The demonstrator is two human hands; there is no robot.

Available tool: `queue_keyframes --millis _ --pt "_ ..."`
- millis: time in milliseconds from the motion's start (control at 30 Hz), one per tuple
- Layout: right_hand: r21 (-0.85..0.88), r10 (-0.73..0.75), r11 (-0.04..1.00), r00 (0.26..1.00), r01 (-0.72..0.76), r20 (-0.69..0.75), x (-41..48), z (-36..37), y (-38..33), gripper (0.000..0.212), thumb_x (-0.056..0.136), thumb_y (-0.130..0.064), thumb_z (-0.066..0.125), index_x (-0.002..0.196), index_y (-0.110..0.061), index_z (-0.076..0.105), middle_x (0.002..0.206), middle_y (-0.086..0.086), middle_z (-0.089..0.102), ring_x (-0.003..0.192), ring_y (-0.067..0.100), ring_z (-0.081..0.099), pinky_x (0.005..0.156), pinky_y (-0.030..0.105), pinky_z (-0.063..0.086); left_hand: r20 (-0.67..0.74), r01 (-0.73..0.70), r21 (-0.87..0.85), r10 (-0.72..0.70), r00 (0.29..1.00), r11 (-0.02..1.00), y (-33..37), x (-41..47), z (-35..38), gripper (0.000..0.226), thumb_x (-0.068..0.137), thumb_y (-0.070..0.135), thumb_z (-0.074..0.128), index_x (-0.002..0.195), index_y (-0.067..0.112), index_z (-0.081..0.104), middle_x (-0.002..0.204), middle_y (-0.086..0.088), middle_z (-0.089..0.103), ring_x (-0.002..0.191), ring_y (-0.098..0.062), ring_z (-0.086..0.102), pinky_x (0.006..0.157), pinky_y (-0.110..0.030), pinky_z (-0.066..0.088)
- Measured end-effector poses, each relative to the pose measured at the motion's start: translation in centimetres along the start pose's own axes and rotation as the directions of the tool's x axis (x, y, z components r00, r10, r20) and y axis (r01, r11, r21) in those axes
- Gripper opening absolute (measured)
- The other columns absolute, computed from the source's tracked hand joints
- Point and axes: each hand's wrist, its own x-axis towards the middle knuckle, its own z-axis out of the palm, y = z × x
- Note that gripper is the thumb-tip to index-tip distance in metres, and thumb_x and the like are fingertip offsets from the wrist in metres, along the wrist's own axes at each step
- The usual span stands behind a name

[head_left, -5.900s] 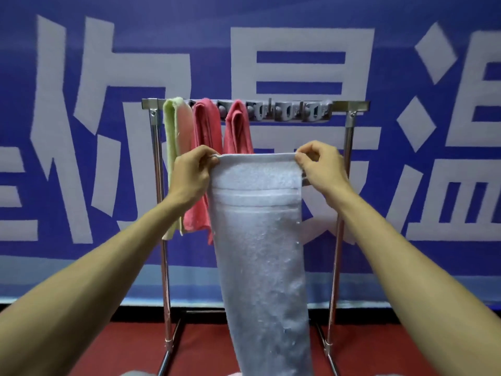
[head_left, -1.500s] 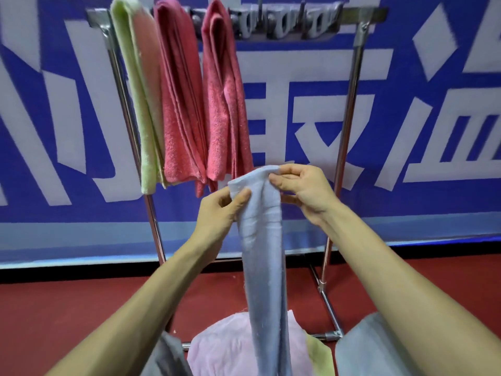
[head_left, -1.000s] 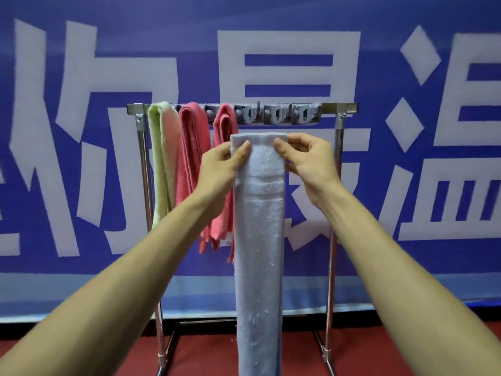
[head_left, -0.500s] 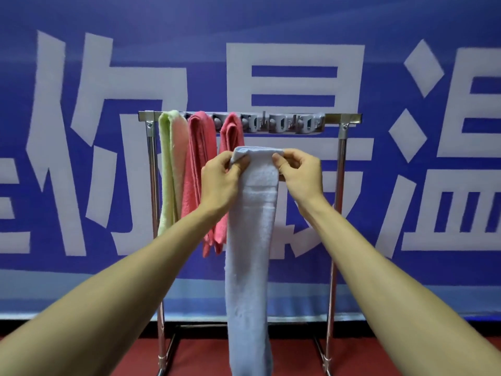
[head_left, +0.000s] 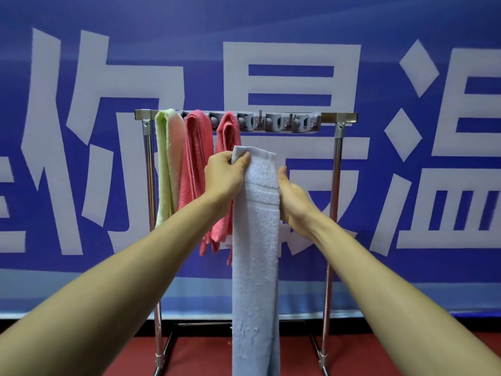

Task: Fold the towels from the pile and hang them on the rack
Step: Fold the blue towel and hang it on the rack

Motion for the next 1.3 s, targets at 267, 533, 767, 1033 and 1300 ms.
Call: queue_keyframes --millis 267,533,767,1033,1300 --pt "-0.118 0.031 0.993 0.993 -0.017 0.113 -2.2 -1.2 3.2 0.046 0.094 -0.054 0.042 0.097 -0.016 0.068 0.086 -0.001 0.071 0.084 0.019 0.066 0.08 0.038 0.054 -0.029 0.375 -0.346 -0.409 0.912 0.86 0.6 1.2 0.1 0.019 0.089 0.015 0.066 0.101 0.0 0.065 0.096 -0.012 0.069 0.088 -0.025 0.067 0.079 -0.037 0.057" --pt "-0.4 0.008 0.916 0.994 0.035 0.105 -3.5 -1.0 4.9 0.021 0.096 -0.021 0.053 0.104 -0.005 0.064 0.084 0.011 0.065 0.072 0.014 0.059 0.067 0.034 0.054 -0.124 0.472 -0.491 -0.595 0.794 0.732 -1.4 1.3 -0.9 0.038 0.09 0.011 0.063 0.122 -0.006 0.051 0.121 -0.018 0.061 0.106 -0.031 0.062 0.092 -0.046 0.052" --pt "-0.448 -0.172 0.886 0.982 0.122 -0.073 -2.4 1.1 1.8 0.01 0.088 -0.021 0.062 0.084 -0.016 0.07 0.077 0.0 0.072 0.079 0.02 0.071 0.078 0.045 0.058 0.017 0.589 -0.366 -0.628 0.778 0.72 -4.8 -1.1 -1.3 0.036 0.083 0.0 0.036 0.106 0.002 0.063 0.095 -0.015 0.067 0.08 -0.027 0.063 0.072 -0.037 0.052" --pt "-0.374 -0.109 0.927 0.967 0.017 -0.228 -0.8 0.4 -0.3 0.012 0.087 -0.016 0.065 0.082 -0.006 0.072 0.083 0.014 0.072 0.071 0.02 0.065 0.069 0.043 0.058 0.381 0.66 -0.23 -0.558 0.737 0.715 -7.6 -5.0 -2.5 0.057 0.101 0.051 0.02 0.077 0.013 0.056 0.052 0.001 0.058 0.045 -0.011 0.052 0.049 -0.024 0.042" --pt "0.141 0.199 0.978 0.904 -0.157 -0.378 -0.2 -1.4 -0.2 0.024 0.083 -0.007 0.07 0.106 0.001 0.065 0.094 0.011 0.07 0.078 0.018 0.067 0.063 0.031 0.058 0.649 0.515 -0.051 -0.363 0.668 0.856 -8.0 -8.7 -2.6 0.017 0.091 0.019 0.06 0.096 0.009 0.073 0.093 -0.004 0.073 0.078 -0.013 0.066 0.077 -0.026 0.051"
